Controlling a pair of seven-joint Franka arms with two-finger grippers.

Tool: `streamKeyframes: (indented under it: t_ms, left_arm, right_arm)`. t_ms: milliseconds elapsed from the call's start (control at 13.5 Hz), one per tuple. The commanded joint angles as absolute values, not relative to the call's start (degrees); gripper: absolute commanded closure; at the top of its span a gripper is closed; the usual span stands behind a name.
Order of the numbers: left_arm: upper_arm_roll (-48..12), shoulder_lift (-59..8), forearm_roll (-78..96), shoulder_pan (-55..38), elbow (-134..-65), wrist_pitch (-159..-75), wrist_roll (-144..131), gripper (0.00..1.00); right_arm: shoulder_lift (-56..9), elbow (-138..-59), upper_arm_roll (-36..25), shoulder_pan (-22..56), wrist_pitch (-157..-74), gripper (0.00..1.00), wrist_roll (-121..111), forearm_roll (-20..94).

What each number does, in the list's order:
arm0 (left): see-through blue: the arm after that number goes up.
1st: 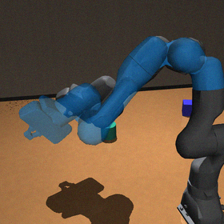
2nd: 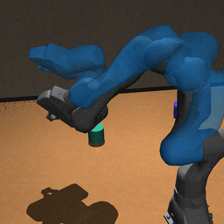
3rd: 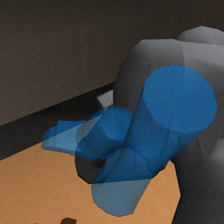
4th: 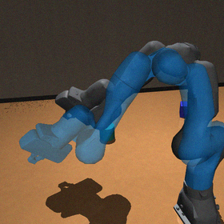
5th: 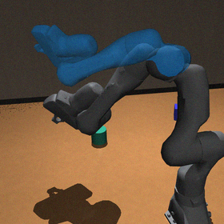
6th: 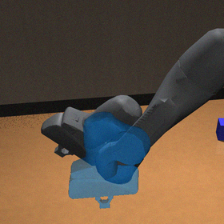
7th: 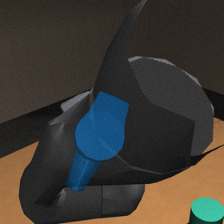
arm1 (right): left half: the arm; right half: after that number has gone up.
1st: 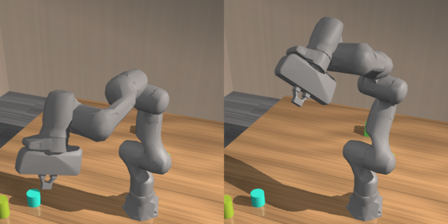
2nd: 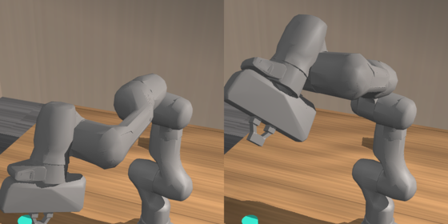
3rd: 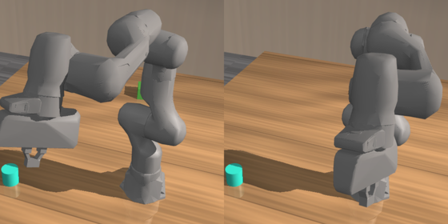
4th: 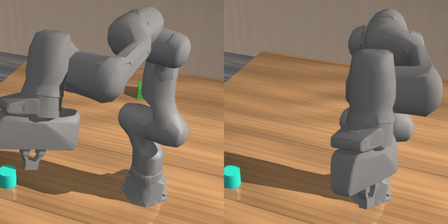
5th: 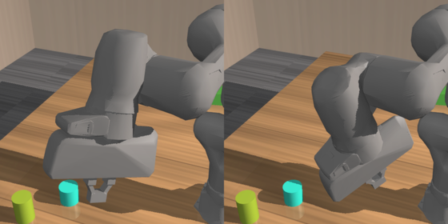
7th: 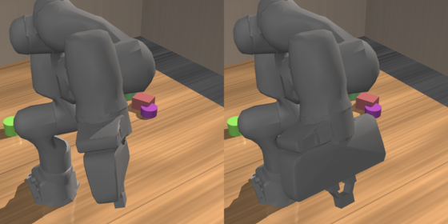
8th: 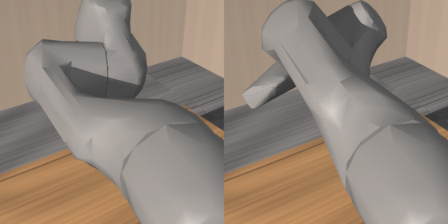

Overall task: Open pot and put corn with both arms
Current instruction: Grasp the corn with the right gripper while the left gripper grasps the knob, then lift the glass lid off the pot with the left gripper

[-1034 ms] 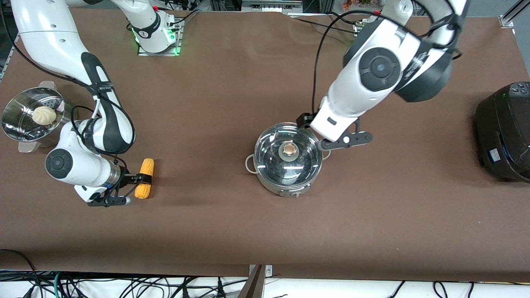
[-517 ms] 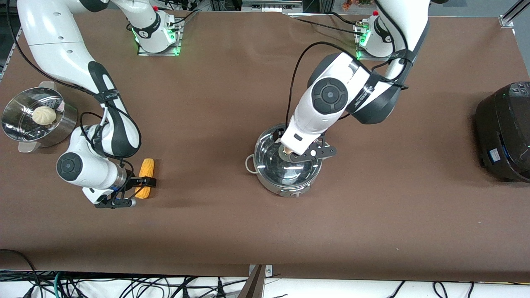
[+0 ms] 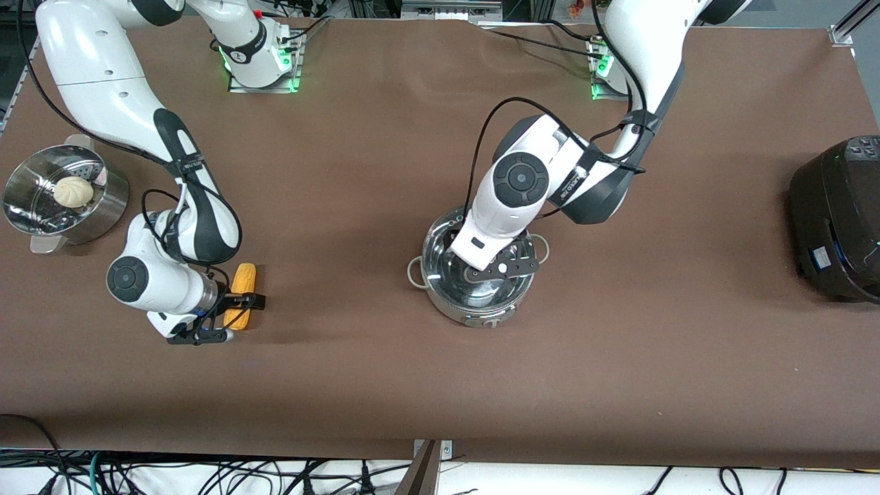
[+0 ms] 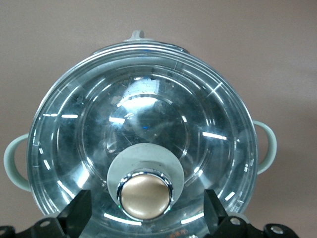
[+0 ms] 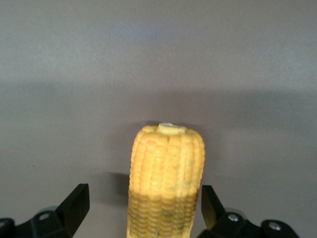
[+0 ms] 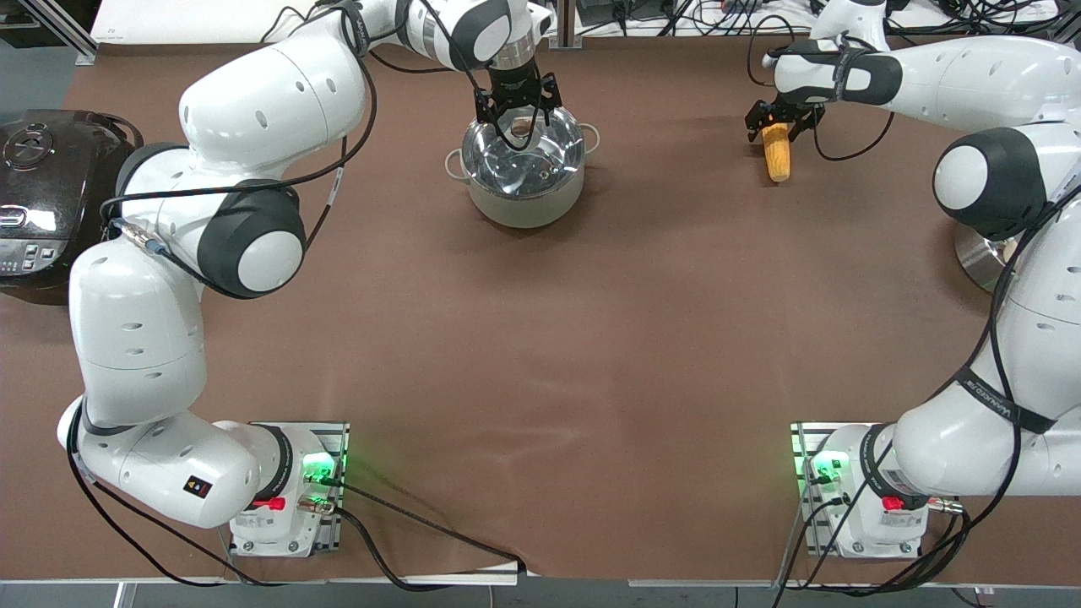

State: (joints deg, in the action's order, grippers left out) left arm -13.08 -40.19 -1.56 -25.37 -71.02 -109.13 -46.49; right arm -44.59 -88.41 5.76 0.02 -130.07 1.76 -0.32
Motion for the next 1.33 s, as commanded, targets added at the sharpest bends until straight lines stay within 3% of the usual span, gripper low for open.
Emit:
streamKeyframes:
  t_ms: [0, 148, 296, 369, 443, 591, 739, 887, 1108, 1256]
  left_arm:
    - [-12.5, -41.0, -3.1, -26.2, -69.3, -108.8, -47.2, 0.03]
    - [-12.5, -41.1, -3.1, -26.1, -69.3, -108.9, -46.9, 0.18]
    - [-12.5, -41.6, -3.1, -26.1, -69.3, -109.0, -46.8, 0.22]
    - [-12.5, -41.9, -3.1, -26.1, -69.3, -109.1, -46.8, 0.22]
    - [-12.5, -42.1, -3.1, -26.1, -69.3, -109.1, -46.8, 0.22]
    - [-12.5, -42.2, -3.1, -26.0, -69.3, -109.1, -46.8, 0.34]
    - [-12.5, -42.1, -3.0, -26.0, -69.3, -109.1, -47.3, 0.53]
    - [-12.5, -42.1, -2.9, -26.0, -69.3, -109.1, -47.3, 0.63]
    - [-12.5, -41.5, -2.9, -25.6, -69.1, -108.4, -46.9, 1.00]
    - [-12.4, -39.6, -3.3, -25.4, -68.9, -107.8, -46.7, 1.00]
  right_arm:
    - [-44.4, -89.8, 6.0, -0.2, -131.7, 0.00, 2.0, -0.1]
    - [-44.3, -89.8, 6.0, -0.2, -131.6, 0.04, 1.9, -0.1]
    - [-44.1, -89.5, 6.0, -0.2, -131.2, 0.48, 1.1, -0.2]
    - [-44.0, -89.3, 6.0, -0.3, -131.0, 0.61, 1.0, -0.3]
    - [-43.9, -89.3, 6.0, -0.3, -131.0, 0.66, 1.0, -0.3]
    - [-43.0, -89.1, 6.0, -0.3, -130.2, 0.66, 1.0, -0.3]
    - [-41.4, -88.6, 5.9, -0.4, -127.7, 0.66, 1.0, -0.1]
    - [-39.7, -87.6, 5.9, -0.4, -124.9, 0.65, 1.0, -0.1]
    - [-35.6, -87.1, 5.8, -0.4, -120.3, 0.64, 1.0, -0.1]
    - [-33.7, -86.2, 5.6, -0.6, -117.2, 0.64, 1.0, -0.1]
